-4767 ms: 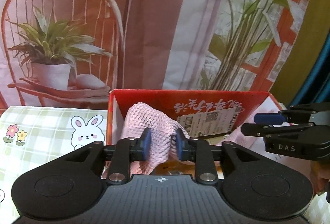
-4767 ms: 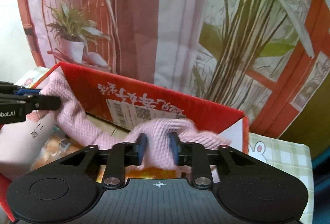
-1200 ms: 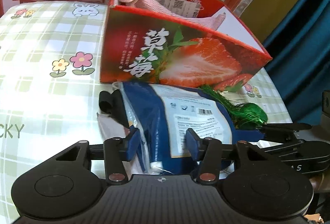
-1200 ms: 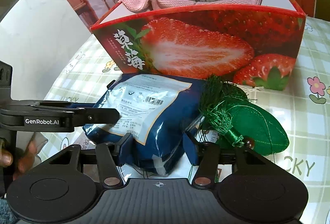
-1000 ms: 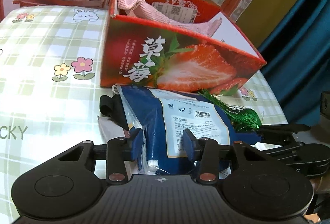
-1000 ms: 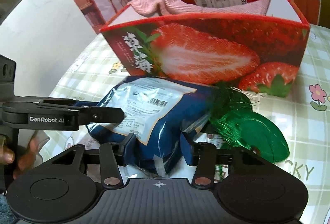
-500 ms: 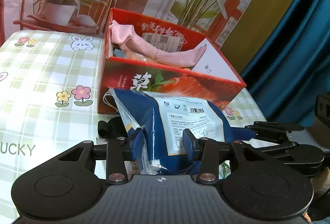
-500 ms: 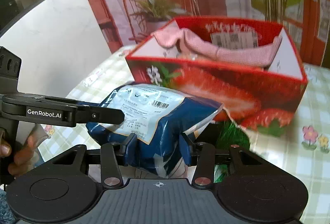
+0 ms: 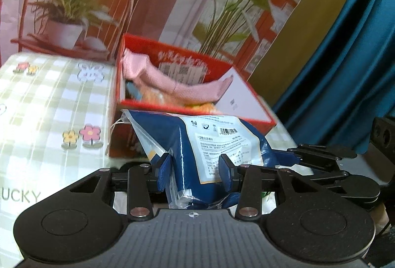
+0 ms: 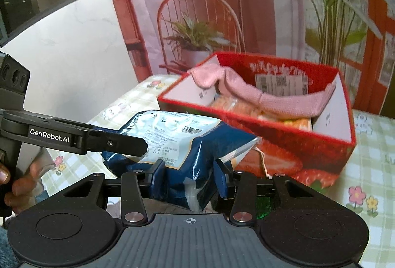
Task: Organize soft objects
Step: 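Lift the blue packet with both grippers up toward the red box, then lower the blue packet with both grippers into the red box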
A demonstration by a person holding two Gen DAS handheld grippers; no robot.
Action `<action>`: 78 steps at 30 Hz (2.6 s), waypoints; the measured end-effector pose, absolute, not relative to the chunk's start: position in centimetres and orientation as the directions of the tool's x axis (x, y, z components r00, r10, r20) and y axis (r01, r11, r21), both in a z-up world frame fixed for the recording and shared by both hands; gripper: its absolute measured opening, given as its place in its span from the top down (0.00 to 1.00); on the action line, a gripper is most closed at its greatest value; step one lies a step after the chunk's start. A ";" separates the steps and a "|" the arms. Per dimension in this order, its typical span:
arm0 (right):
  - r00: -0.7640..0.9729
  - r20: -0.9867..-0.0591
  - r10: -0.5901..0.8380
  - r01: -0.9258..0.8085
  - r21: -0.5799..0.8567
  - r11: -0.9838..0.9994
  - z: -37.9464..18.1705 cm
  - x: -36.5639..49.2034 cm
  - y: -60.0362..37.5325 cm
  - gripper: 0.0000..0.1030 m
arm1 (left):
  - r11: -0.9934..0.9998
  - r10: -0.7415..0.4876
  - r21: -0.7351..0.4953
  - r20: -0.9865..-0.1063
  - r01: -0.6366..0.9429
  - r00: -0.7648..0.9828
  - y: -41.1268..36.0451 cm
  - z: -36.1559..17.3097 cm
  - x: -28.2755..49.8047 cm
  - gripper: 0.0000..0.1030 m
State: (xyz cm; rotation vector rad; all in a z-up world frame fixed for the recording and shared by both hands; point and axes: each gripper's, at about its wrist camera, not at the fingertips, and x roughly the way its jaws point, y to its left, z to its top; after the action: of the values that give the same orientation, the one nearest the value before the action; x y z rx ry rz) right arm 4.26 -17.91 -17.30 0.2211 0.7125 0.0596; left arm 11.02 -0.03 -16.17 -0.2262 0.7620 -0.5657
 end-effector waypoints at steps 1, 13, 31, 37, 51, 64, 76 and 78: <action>0.765 -0.632 0.128 0.018 0.219 0.976 -16.9 4.2 -18.0 0.61 | 0.827 -0.563 -0.390 -0.578 0.406 0.591 -0.1 -15.7 11.0 0.57; 0.825 -0.556 0.099 -0.007 0.165 0.986 -12.4 4.6 -19.4 0.61 | 0.811 -0.585 -0.359 -0.468 0.462 0.662 -1.5 -11.1 11.8 0.57; 0.829 -0.558 0.030 0.023 0.088 0.996 -12.0 10.8 -24.5 0.62 | 0.788 -0.613 -0.410 -0.448 0.459 0.651 -3.4 -11.2 20.7 0.57; 0.814 -0.580 0.017 0.031 0.073 0.997 -12.9 13.3 -26.0 0.62 | 0.793 -0.605 -0.422 -0.468 0.439 0.644 -4.1 -12.2 23.3 0.57; 0.756 -0.654 0.026 0.069 0.119 0.990 -17.2 16.4 -28.9 0.62 | 0.819 -0.574 -0.403 -0.553 0.409 0.604 -6.2 -15.9 26.9 0.57; 0.644 -0.765 -0.009 0.143 0.110 0.984 -20.8 16.2 -31.4 0.62 | 0.812 -0.573 -0.376 -0.657 0.447 0.489 -9.8 -19.8 28.6 0.57; 0.618 -0.784 -0.061 0.168 0.056 0.984 -21.1 16.3 -32.1 0.62 | 0.831 -0.532 -0.318 -0.694 0.456 0.485 -10.5 -20.3 28.6 0.57; 0.623 -0.780 -0.058 0.165 0.058 0.985 -21.1 16.6 -32.0 0.69 | 0.833 -0.529 -0.308 -0.685 0.460 0.500 -10.3 -19.7 28.3 0.57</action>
State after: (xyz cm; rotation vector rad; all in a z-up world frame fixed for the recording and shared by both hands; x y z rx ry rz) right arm 16.57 -32.00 -21.12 0.1288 0.8894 -0.1287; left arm 28.27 -10.26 -19.73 -0.0885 0.8590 -0.5991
